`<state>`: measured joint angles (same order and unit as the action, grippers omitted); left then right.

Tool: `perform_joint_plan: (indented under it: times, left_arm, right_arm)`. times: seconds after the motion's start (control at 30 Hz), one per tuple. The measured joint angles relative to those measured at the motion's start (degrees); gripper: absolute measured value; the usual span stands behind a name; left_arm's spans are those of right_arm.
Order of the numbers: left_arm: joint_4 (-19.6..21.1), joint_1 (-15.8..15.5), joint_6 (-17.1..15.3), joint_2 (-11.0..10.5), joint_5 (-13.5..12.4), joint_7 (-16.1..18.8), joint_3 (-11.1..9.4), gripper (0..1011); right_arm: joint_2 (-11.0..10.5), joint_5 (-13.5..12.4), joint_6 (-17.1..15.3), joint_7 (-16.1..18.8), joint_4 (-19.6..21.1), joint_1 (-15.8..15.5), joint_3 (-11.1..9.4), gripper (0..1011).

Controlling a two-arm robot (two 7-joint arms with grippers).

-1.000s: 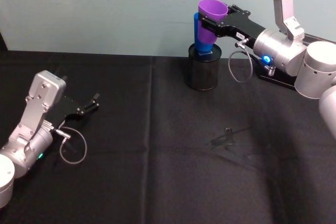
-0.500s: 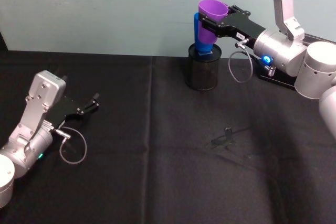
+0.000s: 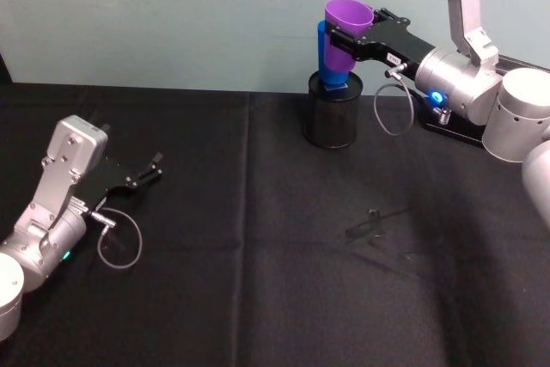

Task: Pick up one cup with a gripper and tap it against the other cup.

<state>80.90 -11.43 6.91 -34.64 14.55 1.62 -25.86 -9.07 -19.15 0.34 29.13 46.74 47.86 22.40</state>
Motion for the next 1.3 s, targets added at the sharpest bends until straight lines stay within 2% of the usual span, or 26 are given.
perform_joint_plan:
  times: [0.8, 1.03, 1.13, 1.3]
  left_arm:
    - [0.00, 0.00, 0.00, 0.00, 0.00, 0.00, 0.00, 1005]
    - [0.00, 0.00, 0.00, 0.00, 0.00, 0.00, 0.00, 1004]
    - [0.00, -0.01, 0.00, 0.00, 0.00, 0.00, 0.00, 1004]
    - [0.00, 0.00, 0.00, 0.00, 0.00, 0.00, 0.00, 1005]
  right_arm:
    - [-0.06, 0.06, -0.03, 0.04, 0.30, -0.13, 0.05, 733]
    - [-1.59, 0.25, -2.08, 1.31, 5.38, -2.85, 1.02, 733]
    - [-2.89, 0.08, -3.50, 1.40, 9.61, -5.43, 1.33, 733]
    - [-5.61, -1.85, -5.84, 1.40, 18.17, -10.79, 1.27, 733]
